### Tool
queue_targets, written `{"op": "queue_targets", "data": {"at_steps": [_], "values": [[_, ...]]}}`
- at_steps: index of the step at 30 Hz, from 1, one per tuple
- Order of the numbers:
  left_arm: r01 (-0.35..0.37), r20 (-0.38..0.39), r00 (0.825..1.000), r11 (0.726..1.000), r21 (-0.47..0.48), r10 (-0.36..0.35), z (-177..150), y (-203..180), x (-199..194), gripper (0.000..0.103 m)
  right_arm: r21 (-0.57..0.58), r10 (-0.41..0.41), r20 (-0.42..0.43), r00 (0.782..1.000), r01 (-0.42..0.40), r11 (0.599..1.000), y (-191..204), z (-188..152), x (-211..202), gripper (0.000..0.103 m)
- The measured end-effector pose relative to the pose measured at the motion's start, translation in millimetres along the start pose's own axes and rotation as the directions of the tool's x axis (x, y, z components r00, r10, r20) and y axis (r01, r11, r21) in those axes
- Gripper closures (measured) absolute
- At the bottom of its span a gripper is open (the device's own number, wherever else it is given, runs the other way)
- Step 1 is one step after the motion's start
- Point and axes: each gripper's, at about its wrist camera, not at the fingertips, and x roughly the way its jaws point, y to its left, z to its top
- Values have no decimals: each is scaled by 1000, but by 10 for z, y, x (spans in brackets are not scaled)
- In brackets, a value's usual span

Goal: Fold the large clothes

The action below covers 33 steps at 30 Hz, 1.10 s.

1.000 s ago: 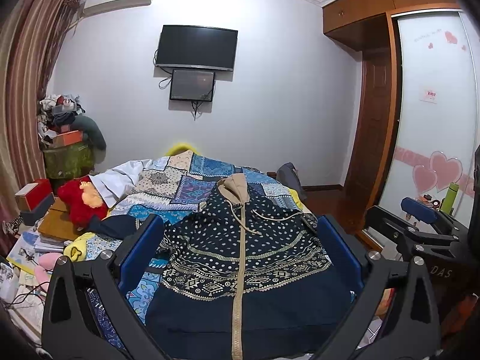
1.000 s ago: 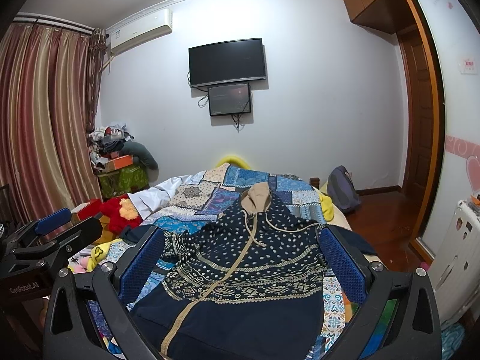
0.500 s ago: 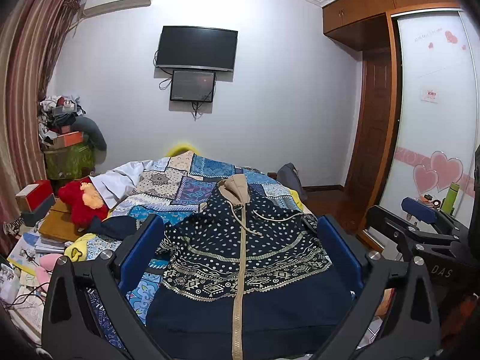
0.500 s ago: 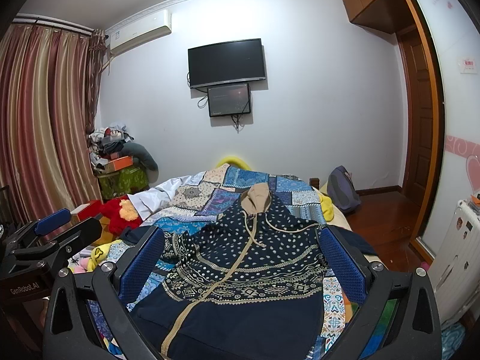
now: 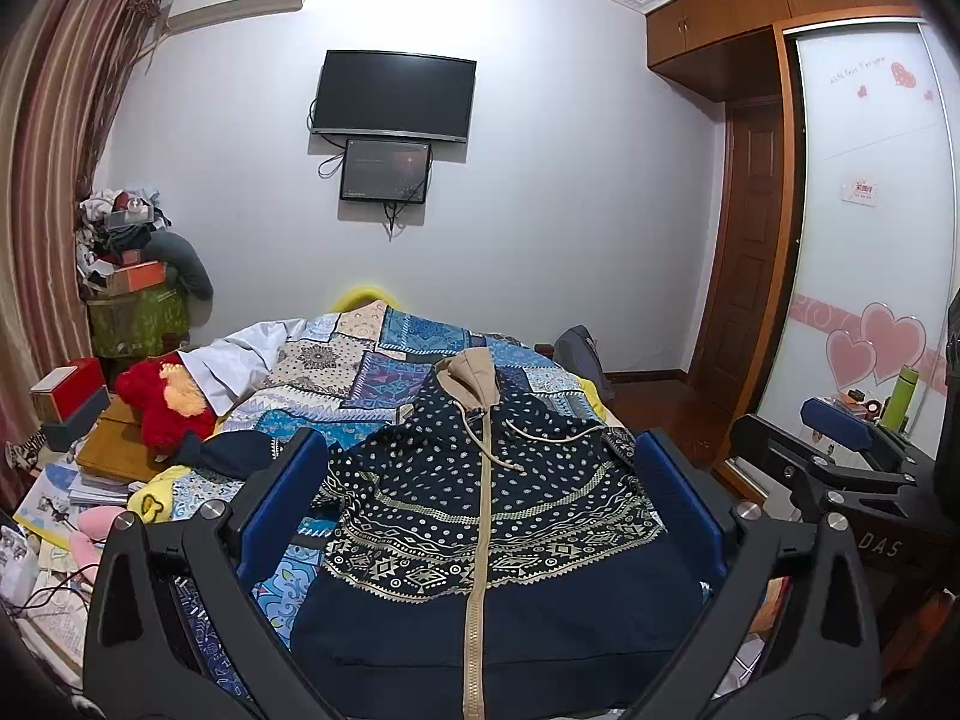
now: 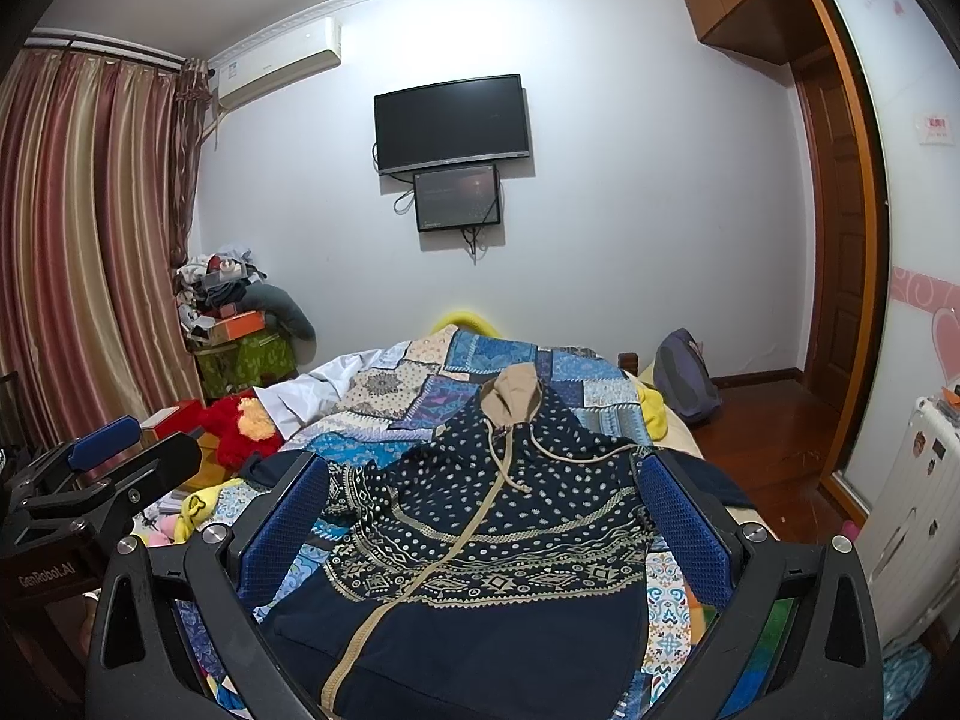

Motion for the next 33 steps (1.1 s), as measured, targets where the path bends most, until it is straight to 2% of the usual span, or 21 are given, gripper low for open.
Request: {"op": "queue_targets", "data": {"at_steps": [18, 23, 27, 33], "values": [[-12, -15, 1000, 1000, -5, 12, 0, 21, 113, 0, 3, -3, -11, 1000, 3, 1000, -10, 17, 85, 0], [-37, -36, 999, 999, -1, 37, -5, 103, 298, 0, 0, -11, -37, 999, 11, 1000, -31, -120, 439, 0], [-72, -80, 994, 997, -8, 71, 23, 285, 575, 0, 2, -10, -64, 998, 10, 1000, -46, -90, 702, 0], [-158, -149, 977, 987, -40, 151, 47, 726, 1104, 0, 8, 7, -133, 991, -7, 1000, -91, -74, 1319, 0]]}}
